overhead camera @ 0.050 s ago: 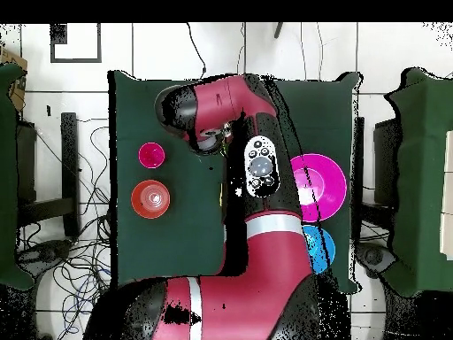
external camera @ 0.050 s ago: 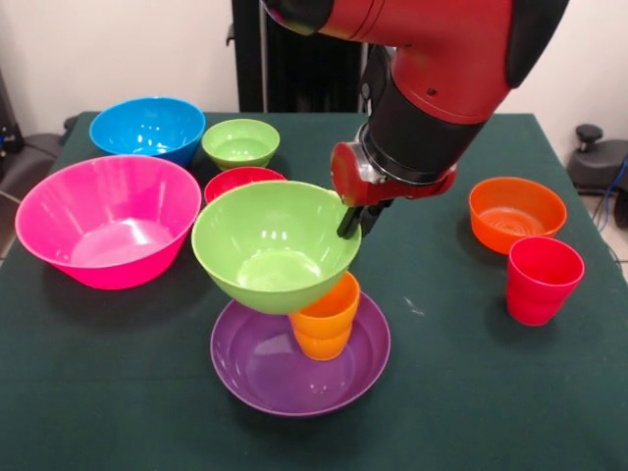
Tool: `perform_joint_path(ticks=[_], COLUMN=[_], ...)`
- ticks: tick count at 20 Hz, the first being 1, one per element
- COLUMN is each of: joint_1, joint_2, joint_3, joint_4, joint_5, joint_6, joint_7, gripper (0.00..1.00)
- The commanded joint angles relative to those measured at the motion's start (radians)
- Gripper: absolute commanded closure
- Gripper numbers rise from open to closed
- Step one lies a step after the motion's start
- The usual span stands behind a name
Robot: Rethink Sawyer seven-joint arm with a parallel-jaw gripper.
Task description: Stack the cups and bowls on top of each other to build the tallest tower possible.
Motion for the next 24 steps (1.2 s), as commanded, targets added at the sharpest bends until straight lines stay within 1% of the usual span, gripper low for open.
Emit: perform_joint_path(ticks=[1,9,13,17,22,24], joint_1=[0.022,0.037,0.046,0.051,0.063,0.076], joint_2=[0.045,0.029,0.041,0.035,0.040,0.037], joint_3=[0.005,-0.002,-0.010,-0.019,-0.020,-0.022], joint_4=[-0.011,-0.005,-0.022,-0.015,-0.021,-0.018], joint_5=[-0.001,0.031,0.033,0.039,0.059,0.078], joint_6=[-0.090,-0.069,-0.071,-0.070,-0.064,-0.053], joint_7=[0.132,0.141,0.140,0.139,0.164,0.196], gripper=[1.00,1.00,1.00,1.00,1.00,1.00])
